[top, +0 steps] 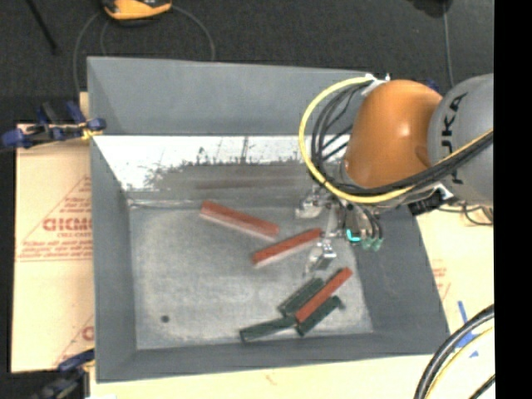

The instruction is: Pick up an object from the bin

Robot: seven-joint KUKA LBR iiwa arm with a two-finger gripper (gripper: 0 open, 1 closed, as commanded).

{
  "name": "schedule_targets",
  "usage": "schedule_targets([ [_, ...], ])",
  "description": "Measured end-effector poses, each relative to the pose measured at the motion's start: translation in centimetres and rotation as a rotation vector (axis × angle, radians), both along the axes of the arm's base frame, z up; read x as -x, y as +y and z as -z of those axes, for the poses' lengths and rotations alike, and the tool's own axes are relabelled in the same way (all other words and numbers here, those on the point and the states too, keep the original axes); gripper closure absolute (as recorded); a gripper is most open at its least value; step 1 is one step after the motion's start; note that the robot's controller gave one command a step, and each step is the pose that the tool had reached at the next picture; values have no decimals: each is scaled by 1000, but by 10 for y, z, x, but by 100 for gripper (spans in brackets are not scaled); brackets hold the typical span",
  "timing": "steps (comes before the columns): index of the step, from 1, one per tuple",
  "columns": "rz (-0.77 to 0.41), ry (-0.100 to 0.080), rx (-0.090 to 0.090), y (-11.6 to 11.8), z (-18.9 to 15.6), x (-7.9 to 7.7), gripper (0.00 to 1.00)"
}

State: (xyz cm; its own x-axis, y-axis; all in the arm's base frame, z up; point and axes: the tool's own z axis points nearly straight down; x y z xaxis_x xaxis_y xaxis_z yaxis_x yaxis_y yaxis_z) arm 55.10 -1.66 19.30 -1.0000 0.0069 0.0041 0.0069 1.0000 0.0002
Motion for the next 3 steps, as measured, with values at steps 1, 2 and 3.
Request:
schedule_targets([
  [1,0,-8,1,0,-4,-2,0],
  [2,-60,-16,2,9,33,-18,0],
  [3,-194,-37,-1,22,110,-40,100],
])
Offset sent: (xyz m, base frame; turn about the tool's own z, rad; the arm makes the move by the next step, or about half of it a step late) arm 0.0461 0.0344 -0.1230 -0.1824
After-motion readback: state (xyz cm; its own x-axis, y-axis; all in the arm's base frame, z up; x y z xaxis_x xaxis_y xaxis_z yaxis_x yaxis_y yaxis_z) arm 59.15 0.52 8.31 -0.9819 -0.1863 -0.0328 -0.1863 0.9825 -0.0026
